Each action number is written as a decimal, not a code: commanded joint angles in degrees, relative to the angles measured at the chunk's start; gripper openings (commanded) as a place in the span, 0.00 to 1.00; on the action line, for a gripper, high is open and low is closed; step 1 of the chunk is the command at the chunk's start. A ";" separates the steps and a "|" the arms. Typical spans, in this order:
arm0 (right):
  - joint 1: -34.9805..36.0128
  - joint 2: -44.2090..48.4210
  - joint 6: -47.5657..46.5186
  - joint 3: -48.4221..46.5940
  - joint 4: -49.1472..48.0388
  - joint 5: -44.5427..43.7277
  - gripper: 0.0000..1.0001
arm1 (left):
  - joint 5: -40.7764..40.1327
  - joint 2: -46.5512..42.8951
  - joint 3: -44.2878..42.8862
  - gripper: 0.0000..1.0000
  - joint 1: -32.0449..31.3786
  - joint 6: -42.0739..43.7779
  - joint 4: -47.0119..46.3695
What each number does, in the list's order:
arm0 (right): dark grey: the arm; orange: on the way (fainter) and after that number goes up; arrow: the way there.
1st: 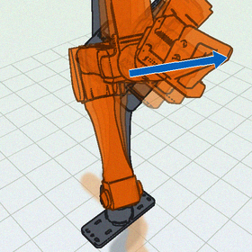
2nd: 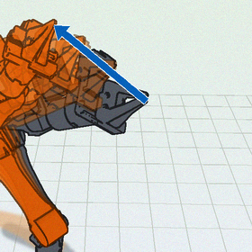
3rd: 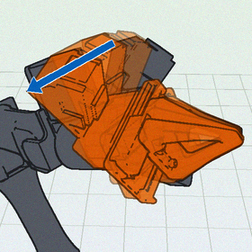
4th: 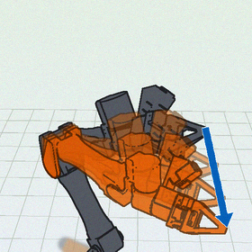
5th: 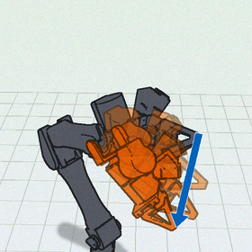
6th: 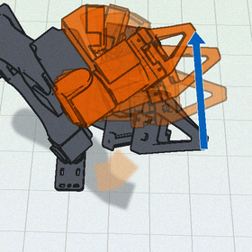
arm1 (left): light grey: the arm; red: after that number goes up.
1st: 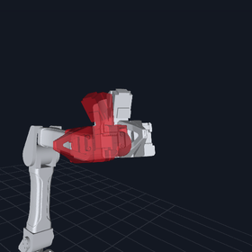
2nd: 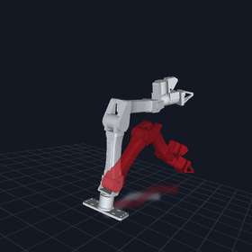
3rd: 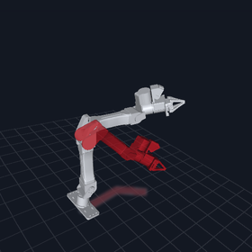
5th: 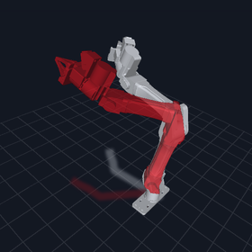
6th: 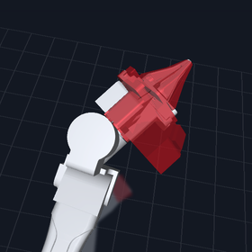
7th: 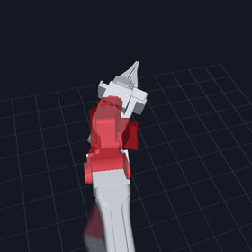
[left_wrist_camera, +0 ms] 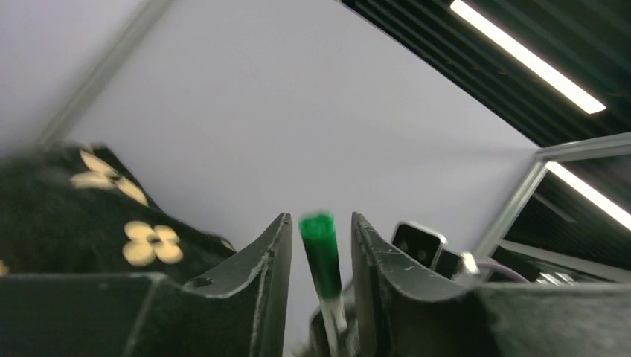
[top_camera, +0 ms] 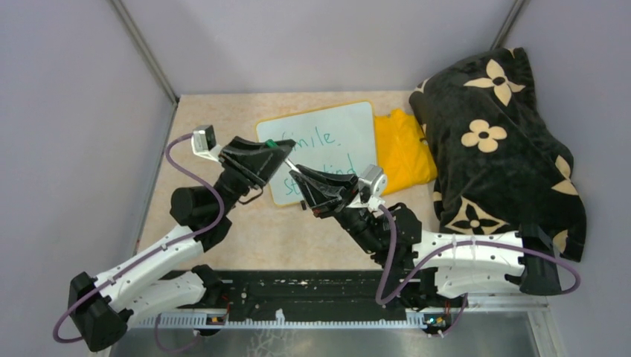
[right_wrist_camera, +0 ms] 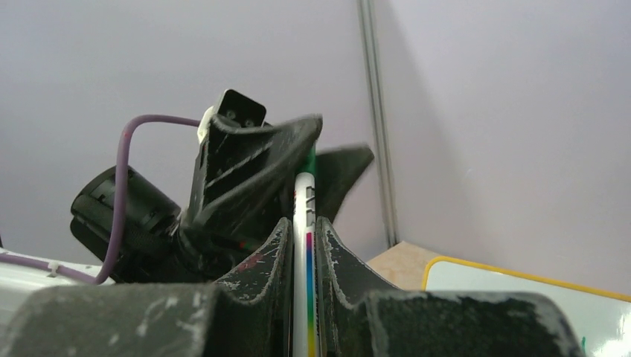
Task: Write a sentence on the whiteboard
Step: Close the whiteboard marker at the center of the board.
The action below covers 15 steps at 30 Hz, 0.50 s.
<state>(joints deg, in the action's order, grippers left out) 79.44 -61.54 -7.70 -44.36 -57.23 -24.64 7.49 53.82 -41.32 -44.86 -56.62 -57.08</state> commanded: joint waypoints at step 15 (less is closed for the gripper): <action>-0.25 0.65 0.01 -1.97 1.36 1.02 0.00 | 0.25 -8.30 4.91 0.61 -1.79 4.81 8.18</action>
<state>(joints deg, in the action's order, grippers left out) 79.37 -61.95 -8.32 -44.42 -54.37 -24.32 6.68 45.17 -35.18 -46.52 -53.01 -48.40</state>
